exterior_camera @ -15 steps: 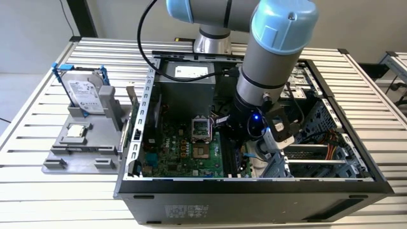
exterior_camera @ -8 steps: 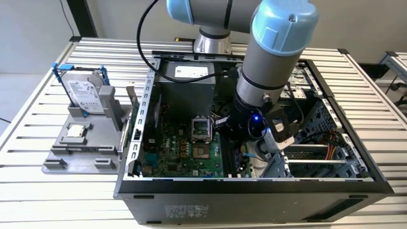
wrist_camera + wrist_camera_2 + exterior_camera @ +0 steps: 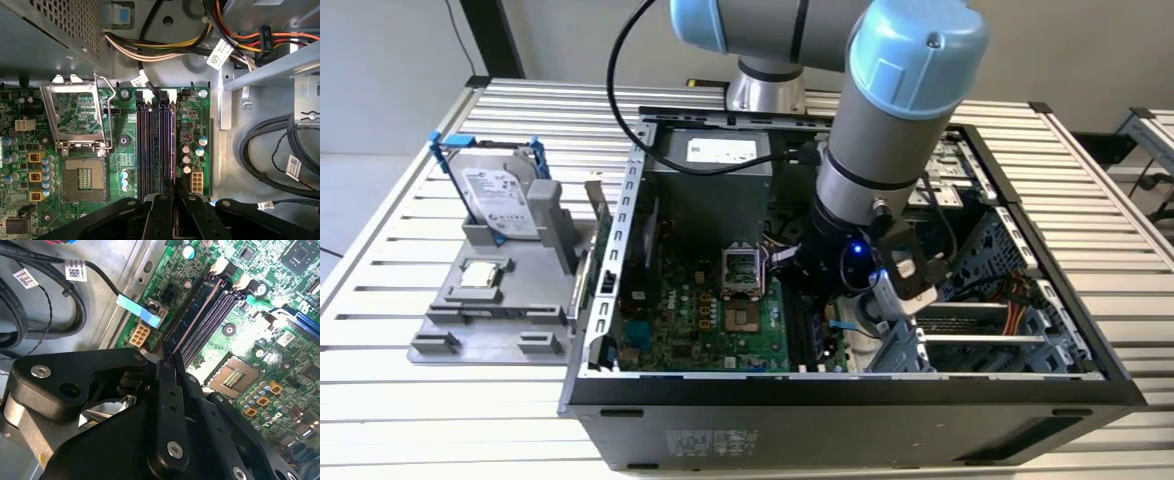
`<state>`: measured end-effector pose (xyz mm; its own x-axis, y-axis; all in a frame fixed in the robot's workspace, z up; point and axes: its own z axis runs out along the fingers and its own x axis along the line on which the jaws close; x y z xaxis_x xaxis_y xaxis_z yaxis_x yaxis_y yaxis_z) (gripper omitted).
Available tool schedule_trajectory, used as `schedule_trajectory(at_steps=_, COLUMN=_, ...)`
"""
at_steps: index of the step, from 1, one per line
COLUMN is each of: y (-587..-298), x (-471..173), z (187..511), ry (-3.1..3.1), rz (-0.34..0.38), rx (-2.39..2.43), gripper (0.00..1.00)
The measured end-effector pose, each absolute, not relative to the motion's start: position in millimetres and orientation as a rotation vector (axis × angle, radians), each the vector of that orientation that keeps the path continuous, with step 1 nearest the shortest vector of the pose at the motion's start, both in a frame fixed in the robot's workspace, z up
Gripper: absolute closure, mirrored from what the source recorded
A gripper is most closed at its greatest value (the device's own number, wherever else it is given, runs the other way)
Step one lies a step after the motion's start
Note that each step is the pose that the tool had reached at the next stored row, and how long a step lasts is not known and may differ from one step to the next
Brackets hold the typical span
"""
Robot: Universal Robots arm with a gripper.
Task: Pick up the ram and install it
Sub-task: 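Insert the ram into the slot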
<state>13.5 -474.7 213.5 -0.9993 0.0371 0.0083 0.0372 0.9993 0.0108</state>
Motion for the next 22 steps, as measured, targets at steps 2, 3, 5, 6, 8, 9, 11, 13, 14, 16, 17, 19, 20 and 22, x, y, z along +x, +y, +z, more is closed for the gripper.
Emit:
schedule_trajectory(at_steps=2, y=-474.6, x=13.7, z=212.5, ry=-3.132, rz=-0.017, rx=-0.059, gripper=1.0)
schedule_trajectory(at_steps=3, y=-474.5, x=13.7, z=211.9, ry=-3.132, rz=-0.016, rx=-0.059, gripper=1.0)
schedule_trajectory(at_steps=5, y=-474.5, x=13.9, z=211.7, ry=-3.129, rz=-0.014, rx=-0.059, gripper=1.0)
schedule_trajectory(at_steps=6, y=-474.5, x=13.9, z=211.3, ry=-3.129, rz=-0.014, rx=-0.059, gripper=1.0)
schedule_trajectory(at_steps=8, y=-474.5, x=13.8, z=210.5, ry=-3.129, rz=-0.013, rx=-0.06, gripper=1.0)
schedule_trajectory(at_steps=9, y=-474.5, x=13.8, z=210.2, ry=-3.129, rz=-0.012, rx=-0.06, gripper=1.0)
schedule_trajectory(at_steps=11, y=-474.5, x=13.8, z=210.1, ry=-3.129, rz=-0.012, rx=-0.06, gripper=1.0)
schedule_trajectory(at_steps=13, y=-474.5, x=13.8, z=209.9, ry=-3.129, rz=-0.013, rx=-0.06, gripper=1.0)
schedule_trajectory(at_steps=14, y=-474.5, x=13.8, z=209.9, ry=-3.129, rz=-0.013, rx=-0.06, gripper=1.0)
schedule_trajectory(at_steps=16, y=-474.5, x=13.7, z=209.5, ry=-3.128, rz=-0.014, rx=-0.06, gripper=0.0)
schedule_trajectory(at_steps=17, y=-474.5, x=13.7, z=209.5, ry=-3.129, rz=-0.014, rx=-0.06, gripper=0.0)
schedule_trajectory(at_steps=19, y=-474.4, x=13.8, z=210.8, ry=-3.129, rz=-0.013, rx=-0.06, gripper=0.0)
schedule_trajectory(at_steps=20, y=-474.4, x=13.8, z=214.6, ry=-3.129, rz=-0.013, rx=-0.06, gripper=0.0)
schedule_trajectory(at_steps=22, y=-474.5, x=13.8, z=224.0, ry=-3.129, rz=-0.013, rx=-0.06, gripper=0.0)
